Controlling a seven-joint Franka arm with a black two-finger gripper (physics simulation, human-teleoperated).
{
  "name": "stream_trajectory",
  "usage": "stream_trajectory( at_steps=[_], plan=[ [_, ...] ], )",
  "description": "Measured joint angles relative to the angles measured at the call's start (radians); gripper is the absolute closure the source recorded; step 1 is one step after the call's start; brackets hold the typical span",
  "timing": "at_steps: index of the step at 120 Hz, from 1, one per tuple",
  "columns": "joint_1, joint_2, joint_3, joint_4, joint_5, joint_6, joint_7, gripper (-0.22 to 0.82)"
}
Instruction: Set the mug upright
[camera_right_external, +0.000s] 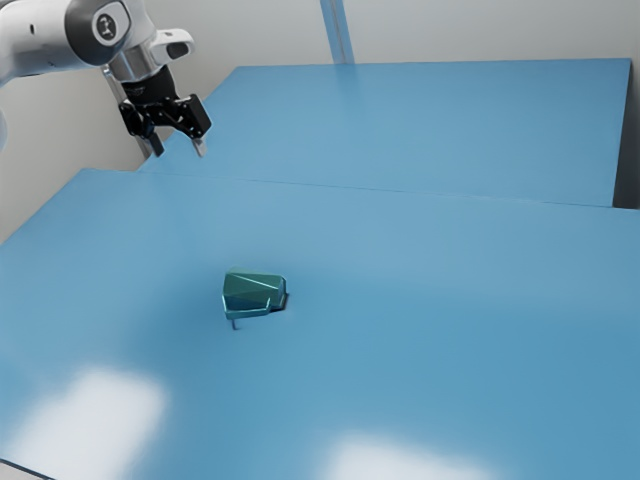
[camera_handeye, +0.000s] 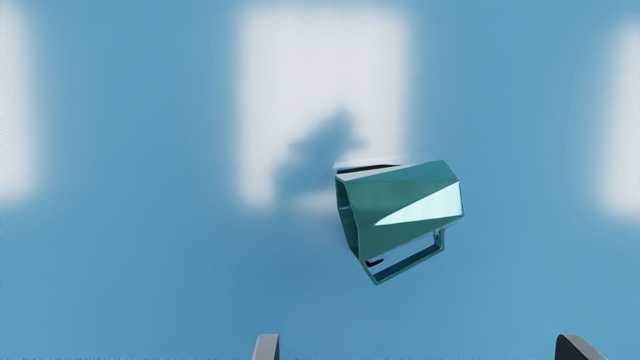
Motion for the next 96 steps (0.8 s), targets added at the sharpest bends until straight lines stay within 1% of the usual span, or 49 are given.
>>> stream_trajectory(
  at_steps=[22, 32, 44, 56, 64, 83, 96],
  plan=[
    [0.000, -0.008, -0.001, -0.017, -0.001, -0.003, -0.001, 0.00],
    [0.000, -0.033, -0.001, -0.043, -0.001, -0.002, -0.002, 0.00],
    [0.000, -0.075, -0.001, -0.105, -0.016, 0.004, -0.003, 0.00],
    [0.001, -0.113, 0.006, -0.178, -0.077, 0.010, -0.002, 0.00],
    [-0.015, -0.135, 0.032, -0.227, -0.150, 0.012, 0.003, 0.00],
    [-0.074, -0.152, 0.128, -0.359, -0.359, 0.043, 0.058, 0.00],
    [-0.099, -0.133, 0.178, -0.398, -0.455, 0.077, 0.119, 0.00]
  ],
)
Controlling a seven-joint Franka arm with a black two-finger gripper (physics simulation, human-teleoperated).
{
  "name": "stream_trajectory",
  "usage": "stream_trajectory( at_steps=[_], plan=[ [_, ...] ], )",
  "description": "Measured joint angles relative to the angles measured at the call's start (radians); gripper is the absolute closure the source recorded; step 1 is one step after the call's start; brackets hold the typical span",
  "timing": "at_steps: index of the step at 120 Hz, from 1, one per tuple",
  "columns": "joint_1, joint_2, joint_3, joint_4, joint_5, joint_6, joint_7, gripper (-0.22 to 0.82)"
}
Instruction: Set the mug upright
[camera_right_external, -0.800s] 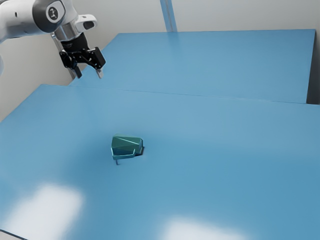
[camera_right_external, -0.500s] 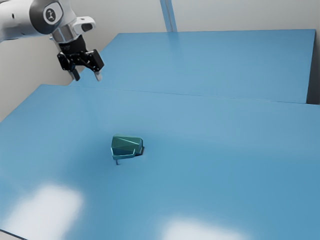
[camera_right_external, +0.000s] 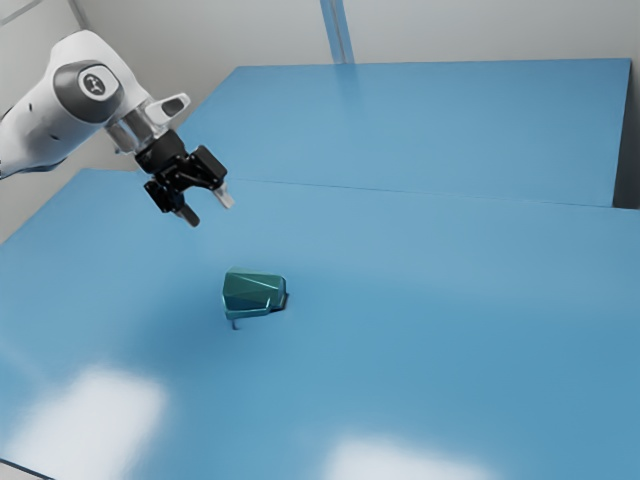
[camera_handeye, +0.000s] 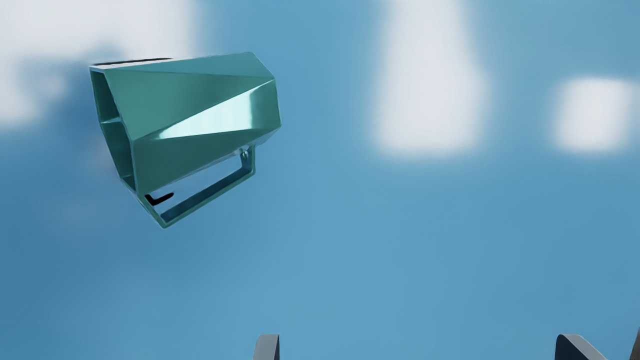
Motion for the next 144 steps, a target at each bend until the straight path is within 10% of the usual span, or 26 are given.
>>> stream_trajectory(
  at_steps=[45, 144],
  plan=[
    [0.154, 0.035, 0.041, -0.103, -0.107, 0.073, 0.176, 0.00],
    [0.143, 0.154, 0.043, -0.305, -0.472, 0.316, 0.453, 0.00]
  ],
)
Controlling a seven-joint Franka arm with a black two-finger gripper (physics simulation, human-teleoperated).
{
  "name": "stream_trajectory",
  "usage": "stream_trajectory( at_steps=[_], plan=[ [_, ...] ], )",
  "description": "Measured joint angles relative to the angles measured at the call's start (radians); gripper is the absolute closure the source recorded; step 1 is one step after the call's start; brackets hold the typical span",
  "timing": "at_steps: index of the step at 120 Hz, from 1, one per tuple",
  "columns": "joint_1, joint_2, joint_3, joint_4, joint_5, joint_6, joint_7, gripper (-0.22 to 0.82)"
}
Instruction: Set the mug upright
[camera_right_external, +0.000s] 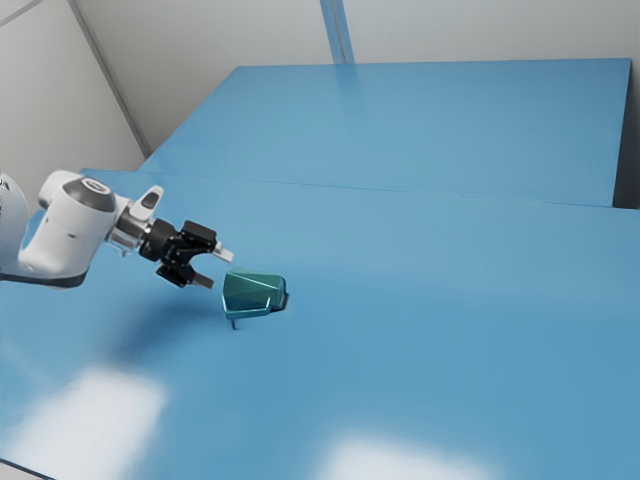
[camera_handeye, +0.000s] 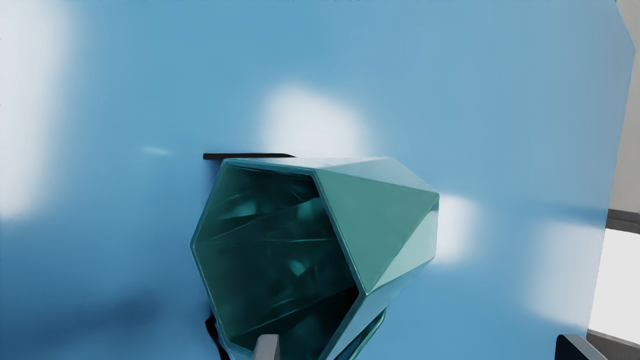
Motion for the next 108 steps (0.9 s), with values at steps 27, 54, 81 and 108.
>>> stream_trajectory(
  at_steps=[27, 54, 81, 108],
  plan=[
    [0.001, 0.064, -0.001, 0.006, -0.096, 0.013, 0.081, 0.00],
    [0.001, 0.066, -0.014, 0.002, -0.139, 0.009, 0.137, 0.00],
    [0.001, 0.072, -0.034, 0.000, -0.162, 0.005, 0.174, 0.41],
    [0.001, 0.065, -0.038, 0.002, -0.174, 0.001, 0.200, 0.69]
  ],
)
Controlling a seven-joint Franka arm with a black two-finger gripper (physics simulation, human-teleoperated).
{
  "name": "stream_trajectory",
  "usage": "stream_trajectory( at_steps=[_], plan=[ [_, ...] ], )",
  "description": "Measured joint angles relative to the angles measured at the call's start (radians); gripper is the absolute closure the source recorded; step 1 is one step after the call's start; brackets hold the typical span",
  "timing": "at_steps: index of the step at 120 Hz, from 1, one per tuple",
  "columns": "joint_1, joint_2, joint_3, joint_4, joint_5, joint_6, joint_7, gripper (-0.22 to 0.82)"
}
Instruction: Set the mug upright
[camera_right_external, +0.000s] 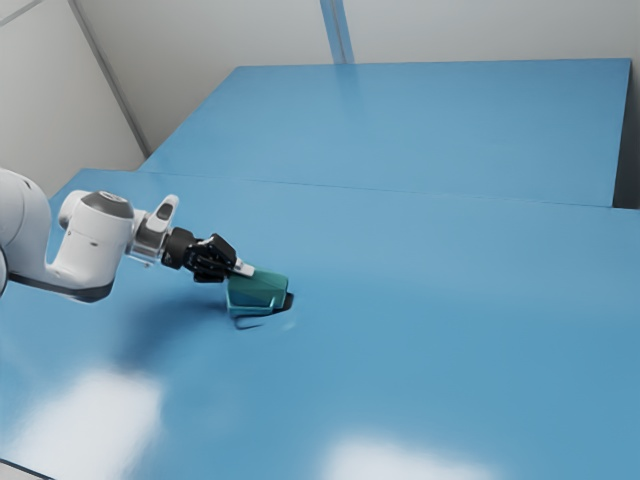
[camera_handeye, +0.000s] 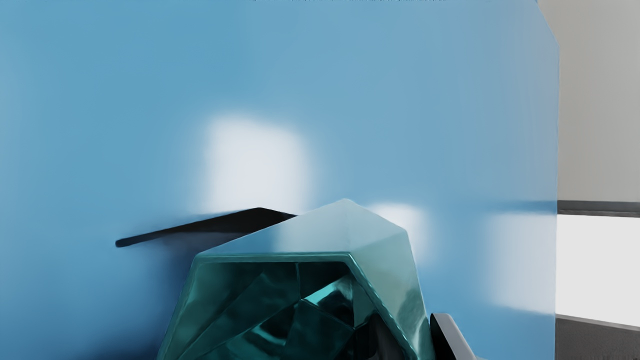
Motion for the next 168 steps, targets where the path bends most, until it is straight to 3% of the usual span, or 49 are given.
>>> stream_trajectory(
  at_steps=[48, 64, 108, 168],
  plan=[
    [-0.002, -0.102, -0.001, -0.003, 0.030, -0.023, 0.017, 0.77],
    [-0.007, -0.146, -0.040, 0.076, 0.252, -0.025, -0.034, 0.77],
    [-0.005, -0.151, -0.208, 0.236, 0.915, -0.019, -0.270, 0.78],
    [-0.016, -0.098, -0.284, 0.139, 1.141, 0.165, -0.505, 0.78]
  ],
)
